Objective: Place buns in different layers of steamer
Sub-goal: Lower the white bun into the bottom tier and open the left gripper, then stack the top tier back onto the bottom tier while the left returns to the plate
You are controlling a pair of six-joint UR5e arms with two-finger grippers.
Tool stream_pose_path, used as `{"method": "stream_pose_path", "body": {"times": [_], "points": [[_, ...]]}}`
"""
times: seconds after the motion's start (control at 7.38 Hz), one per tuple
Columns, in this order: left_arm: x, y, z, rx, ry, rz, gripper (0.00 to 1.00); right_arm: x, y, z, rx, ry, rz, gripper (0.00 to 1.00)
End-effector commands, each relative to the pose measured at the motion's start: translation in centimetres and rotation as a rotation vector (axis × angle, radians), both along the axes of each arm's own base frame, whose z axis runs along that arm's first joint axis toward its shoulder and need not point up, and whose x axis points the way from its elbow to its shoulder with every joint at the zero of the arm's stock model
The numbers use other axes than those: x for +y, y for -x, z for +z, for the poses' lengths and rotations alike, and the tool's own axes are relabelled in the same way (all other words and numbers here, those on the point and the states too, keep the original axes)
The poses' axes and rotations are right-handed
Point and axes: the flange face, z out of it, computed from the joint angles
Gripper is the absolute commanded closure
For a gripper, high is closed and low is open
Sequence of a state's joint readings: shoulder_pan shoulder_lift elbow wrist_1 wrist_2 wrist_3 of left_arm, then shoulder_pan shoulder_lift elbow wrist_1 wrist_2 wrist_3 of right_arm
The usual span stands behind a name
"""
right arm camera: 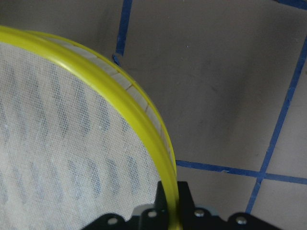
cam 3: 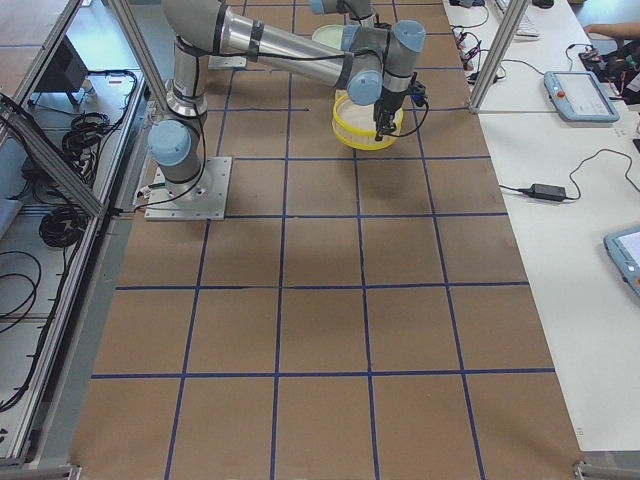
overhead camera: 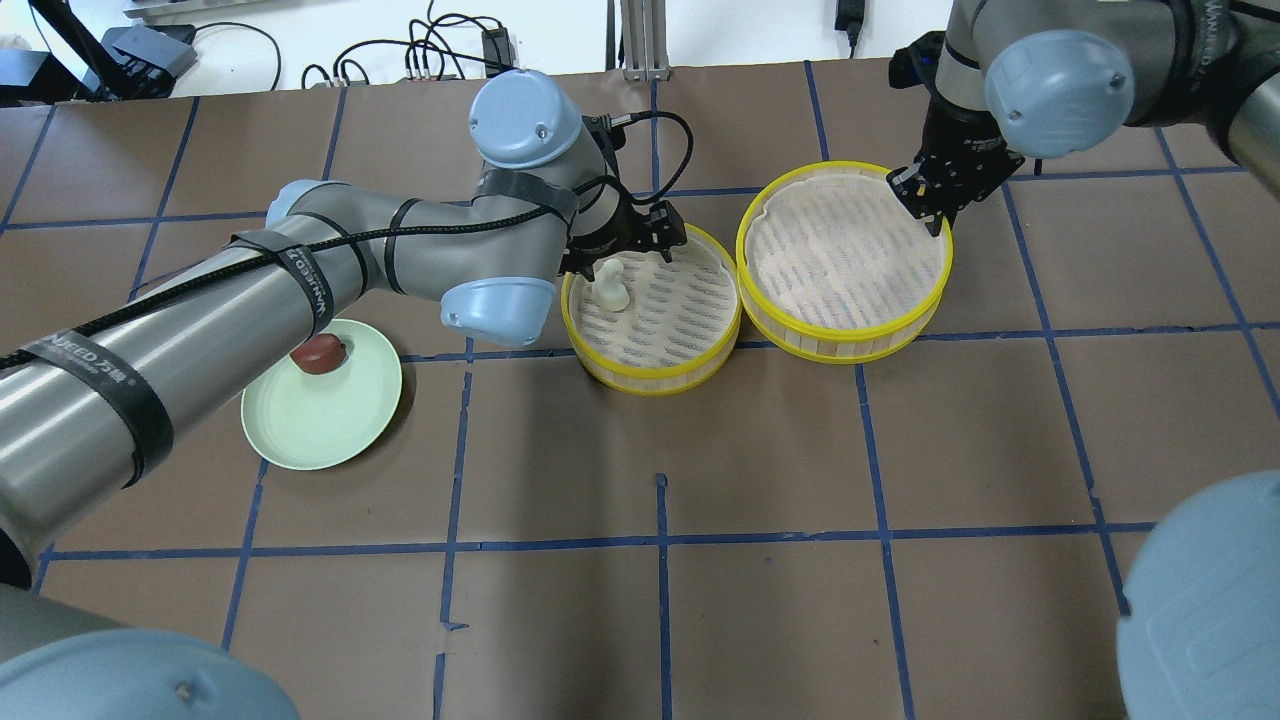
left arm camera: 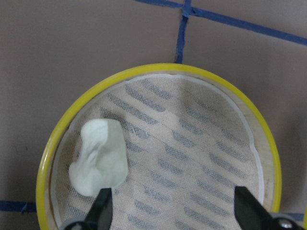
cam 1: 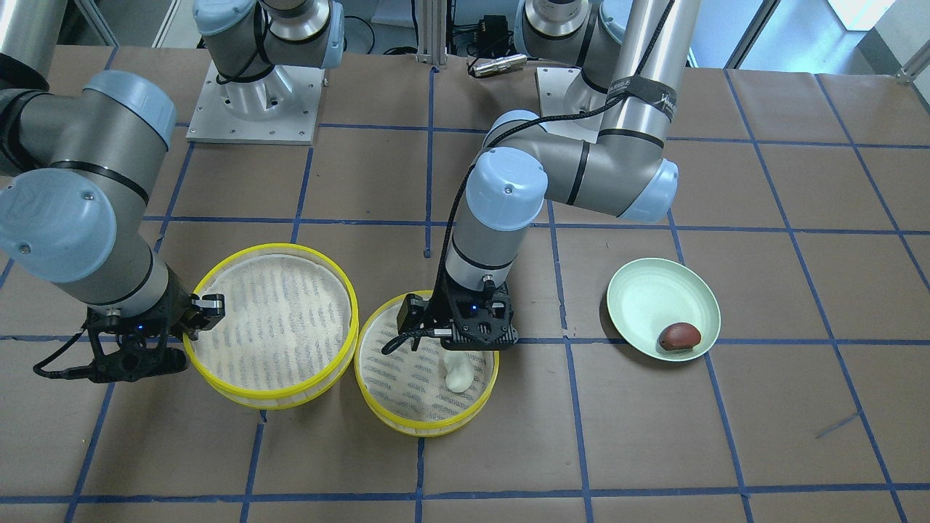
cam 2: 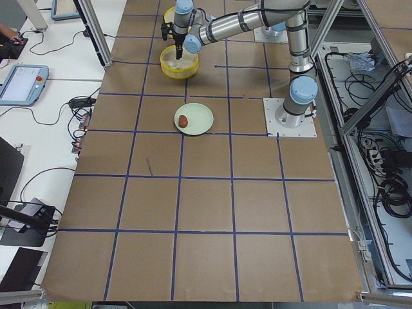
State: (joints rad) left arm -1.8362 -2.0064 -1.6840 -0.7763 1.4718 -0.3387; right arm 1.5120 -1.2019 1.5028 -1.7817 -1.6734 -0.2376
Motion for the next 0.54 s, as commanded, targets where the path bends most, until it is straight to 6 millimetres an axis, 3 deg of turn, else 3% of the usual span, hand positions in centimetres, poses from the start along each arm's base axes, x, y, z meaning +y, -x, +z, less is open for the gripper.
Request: {"method": "stream_pose_path", "body": {"times": [0.0, 0.14, 0.41], "points": [[-1.1, -9.6, 2.1, -0.181, -0.018, -0.167, 0.00, 0.6, -3.8, 0.5, -0.020, 0.019, -0.152, 0.91], [0.5, -15.4, 2.5, -0.212, -0.053, -0.247, 0.00, 1.1, -7.5, 0.1, -0.027, 0.030, -0.218, 0.91], [5.3, -27.4, -2.2, -0.204, -0.161, -0.354, 0.00, 1.1, -14.2, -1.2, -0.049, 0.040, -0.331, 0.91]]}}
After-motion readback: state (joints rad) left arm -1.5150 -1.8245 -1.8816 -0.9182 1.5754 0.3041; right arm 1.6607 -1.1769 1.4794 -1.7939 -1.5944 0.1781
